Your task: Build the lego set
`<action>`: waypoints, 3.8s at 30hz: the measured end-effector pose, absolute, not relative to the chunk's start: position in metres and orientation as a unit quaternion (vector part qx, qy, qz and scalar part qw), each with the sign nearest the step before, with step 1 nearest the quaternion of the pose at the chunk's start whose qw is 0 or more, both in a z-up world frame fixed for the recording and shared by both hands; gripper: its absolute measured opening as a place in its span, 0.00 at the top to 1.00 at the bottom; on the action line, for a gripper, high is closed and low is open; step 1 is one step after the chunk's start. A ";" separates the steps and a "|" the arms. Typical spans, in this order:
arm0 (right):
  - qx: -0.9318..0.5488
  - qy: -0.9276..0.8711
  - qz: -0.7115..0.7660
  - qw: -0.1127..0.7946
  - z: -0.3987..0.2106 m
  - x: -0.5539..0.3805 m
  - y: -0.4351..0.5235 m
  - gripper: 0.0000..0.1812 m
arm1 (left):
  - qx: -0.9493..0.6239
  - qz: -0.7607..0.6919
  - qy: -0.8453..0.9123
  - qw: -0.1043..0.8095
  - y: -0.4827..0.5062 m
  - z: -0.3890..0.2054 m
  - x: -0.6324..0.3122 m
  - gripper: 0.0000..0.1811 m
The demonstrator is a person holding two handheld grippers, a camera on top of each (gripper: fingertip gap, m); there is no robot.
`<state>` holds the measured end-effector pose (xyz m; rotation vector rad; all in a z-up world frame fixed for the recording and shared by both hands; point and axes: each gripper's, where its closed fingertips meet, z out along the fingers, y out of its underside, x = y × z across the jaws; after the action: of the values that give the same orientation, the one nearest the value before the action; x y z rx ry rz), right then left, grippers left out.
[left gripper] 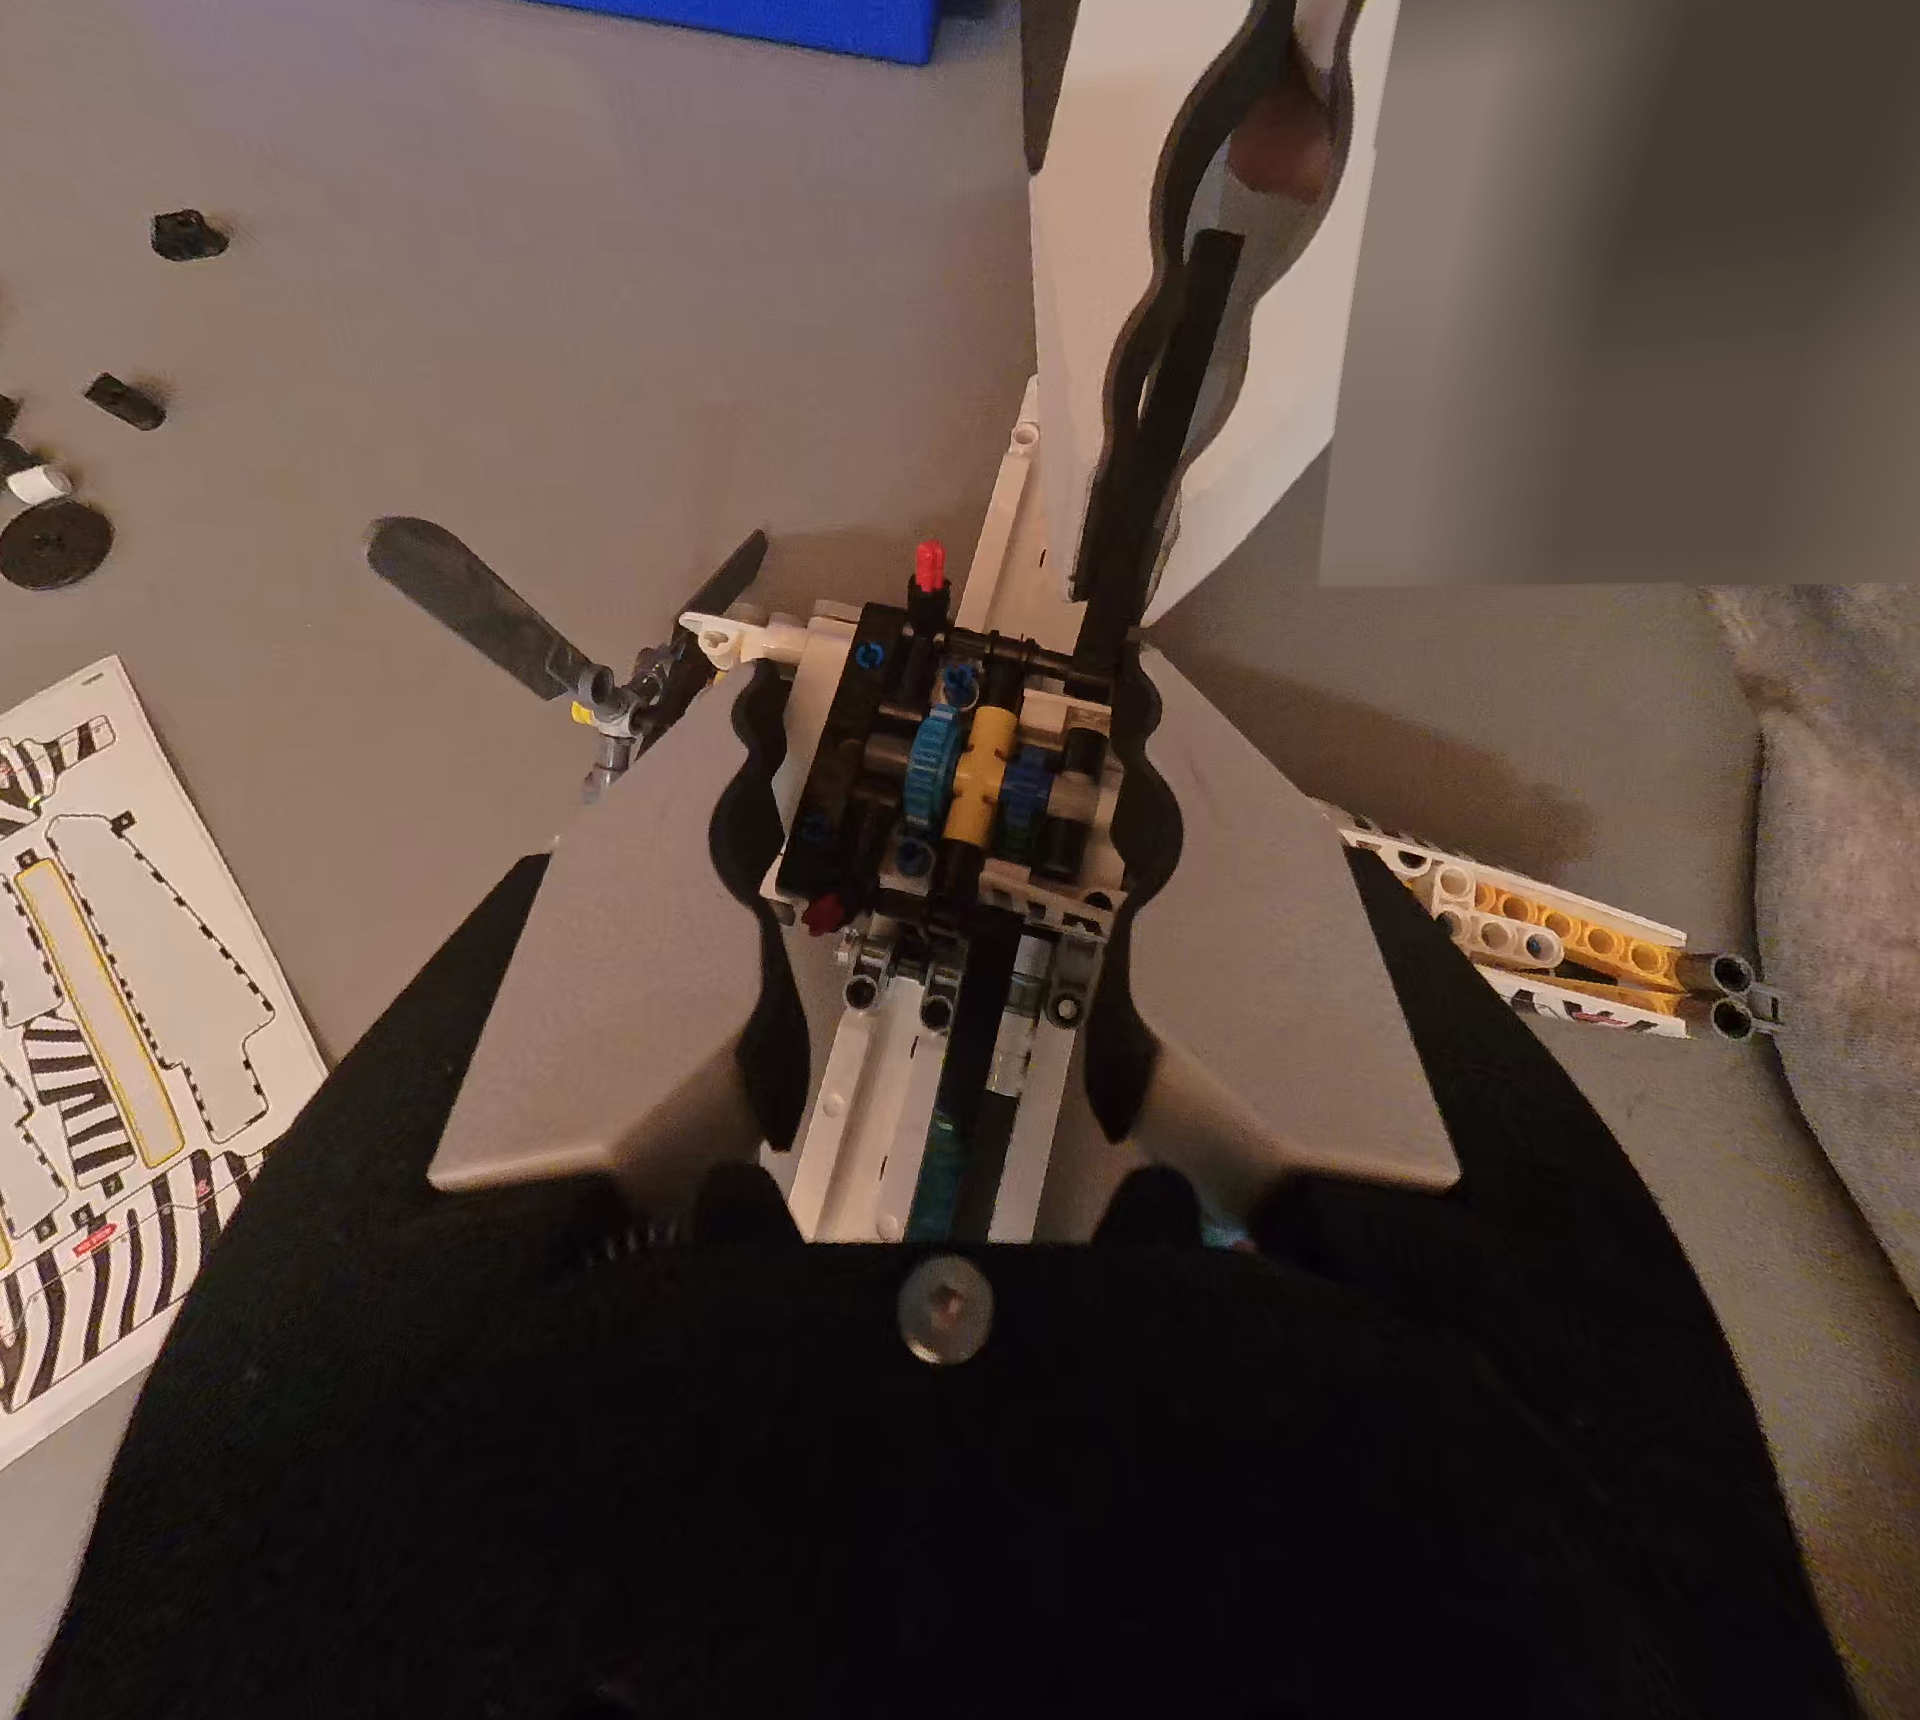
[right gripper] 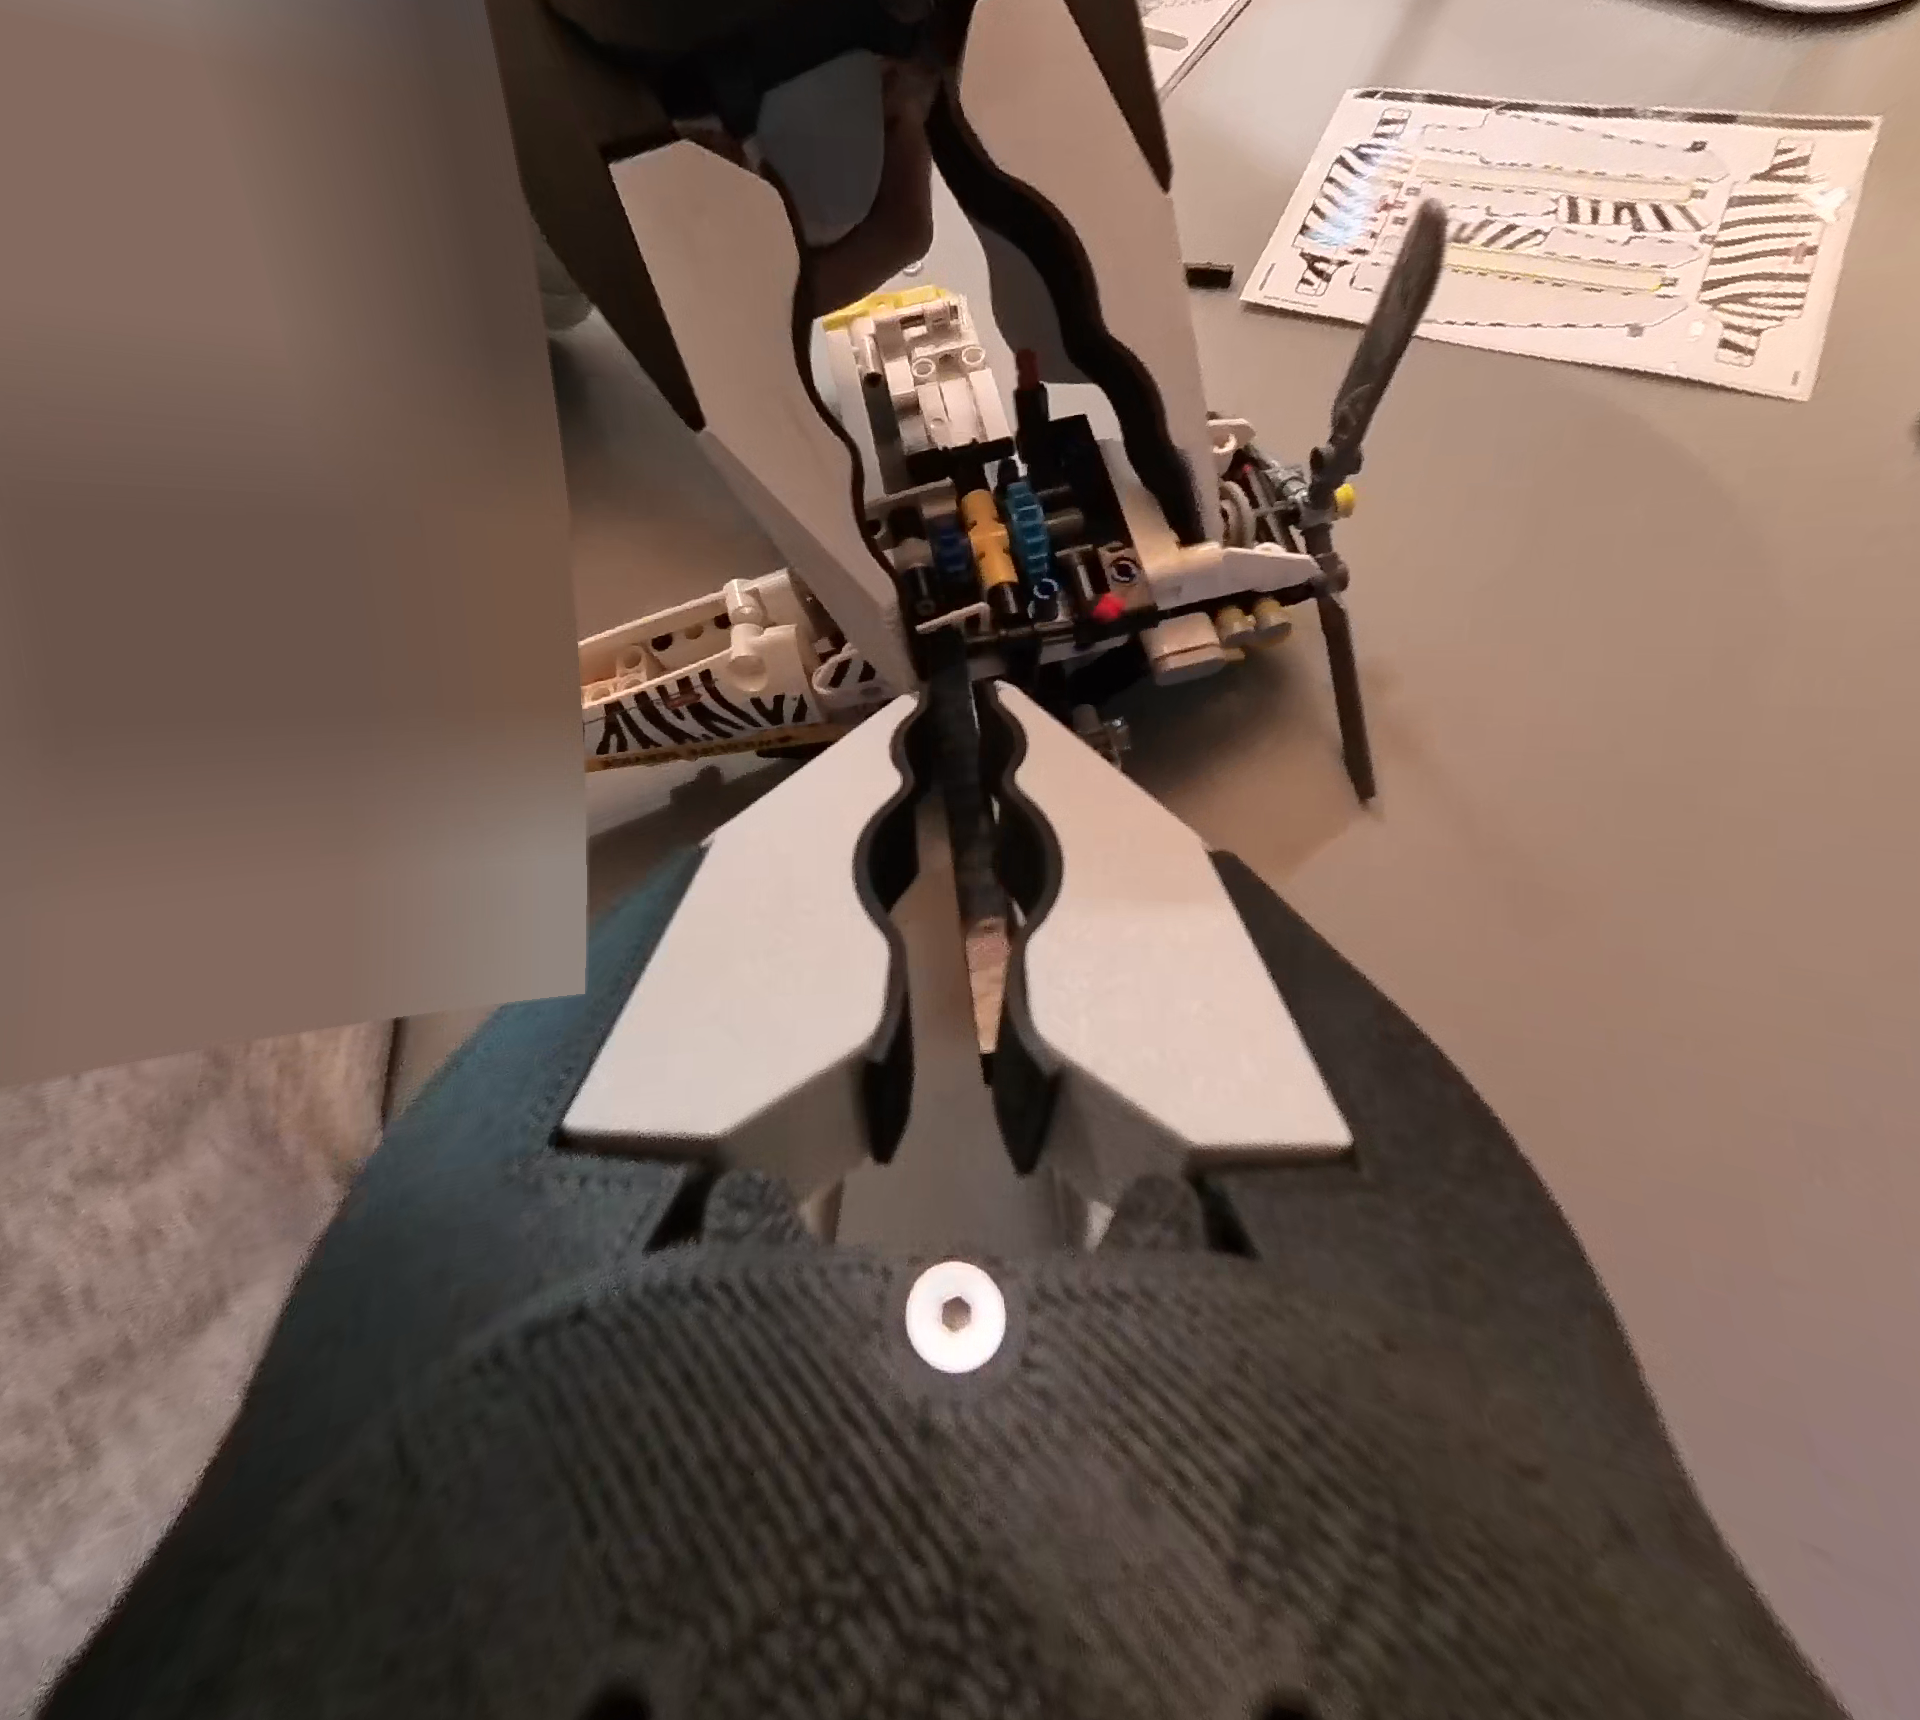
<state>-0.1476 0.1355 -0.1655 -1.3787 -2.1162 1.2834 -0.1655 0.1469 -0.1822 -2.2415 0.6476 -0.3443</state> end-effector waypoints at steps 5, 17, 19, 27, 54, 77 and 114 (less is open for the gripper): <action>-0.484 -0.751 0.412 0.181 -0.166 -0.148 0.137 0.97 | -0.883 -0.121 0.253 0.376 0.148 -0.182 -0.166 0.63; -0.461 -0.767 0.393 0.211 -0.164 -0.146 0.133 0.97 | -0.879 -0.134 0.254 0.379 0.147 -0.181 -0.165 0.62; -0.458 -0.766 0.408 0.192 -0.164 -0.143 0.130 0.97 | -0.875 -0.143 0.266 0.378 0.144 -0.181 -0.162 0.62; -0.433 -0.774 0.435 0.153 -0.164 -0.131 0.119 0.97 | -0.861 -0.172 0.302 0.371 0.133 -0.181 -0.148 0.63; -0.419 -0.734 0.429 0.320 -0.165 -0.127 0.117 0.96 | -0.866 -0.205 0.271 0.368 0.129 -0.179 -0.145 0.66; -0.431 -0.715 0.481 0.269 -0.166 -0.127 0.118 0.97 | -0.879 -0.165 0.265 0.360 0.128 -0.182 -0.145 0.64; -0.449 -0.682 0.531 0.224 -0.165 -0.127 0.121 0.97 | -0.850 -0.202 0.256 0.414 0.133 -0.179 -0.143 0.65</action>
<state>-0.1271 0.1209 -0.1651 -1.2402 -1.8839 1.4667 -0.1431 0.1335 -0.1794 -2.1357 0.6423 -0.5078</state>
